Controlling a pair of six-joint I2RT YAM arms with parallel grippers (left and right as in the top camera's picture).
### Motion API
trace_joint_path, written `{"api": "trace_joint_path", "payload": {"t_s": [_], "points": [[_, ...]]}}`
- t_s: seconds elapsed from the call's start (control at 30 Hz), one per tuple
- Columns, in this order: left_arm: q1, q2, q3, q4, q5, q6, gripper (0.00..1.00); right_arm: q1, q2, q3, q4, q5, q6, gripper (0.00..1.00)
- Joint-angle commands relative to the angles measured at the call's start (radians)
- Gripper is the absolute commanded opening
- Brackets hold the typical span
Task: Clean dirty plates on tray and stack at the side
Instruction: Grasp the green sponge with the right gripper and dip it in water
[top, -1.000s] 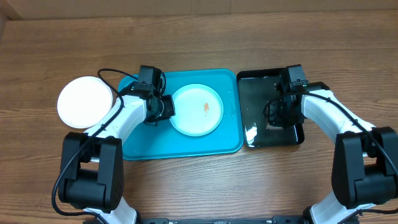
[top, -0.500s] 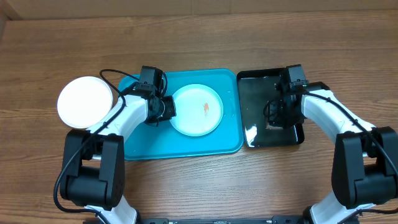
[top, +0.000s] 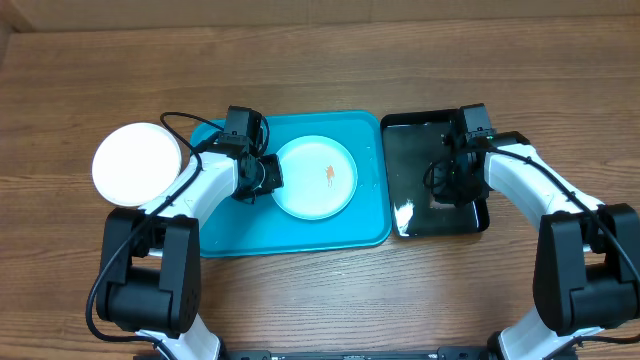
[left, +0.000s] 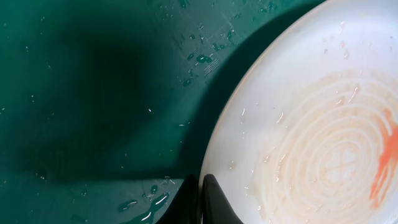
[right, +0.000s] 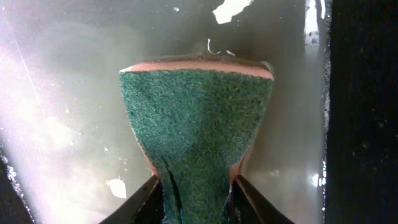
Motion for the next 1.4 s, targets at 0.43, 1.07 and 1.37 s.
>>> {"api": "trace_joint_path", "payload": {"t_s": [0.43,1.07,1.37], "points": [[0.006,0.013,0.024,-0.01,-0.006,-0.006,0.04,0.0,-0.008,0.024,0.029,0.003,0.004,0.46],[0.006,0.013,0.024,-0.009,-0.006,-0.006,0.04,0.0,-0.008,0.007,0.063,-0.001,0.004,0.41],[0.006,0.013,0.024,-0.008,-0.005,-0.006,0.05,0.0,-0.008,-0.004,0.077,-0.002,0.004,0.04]]}}
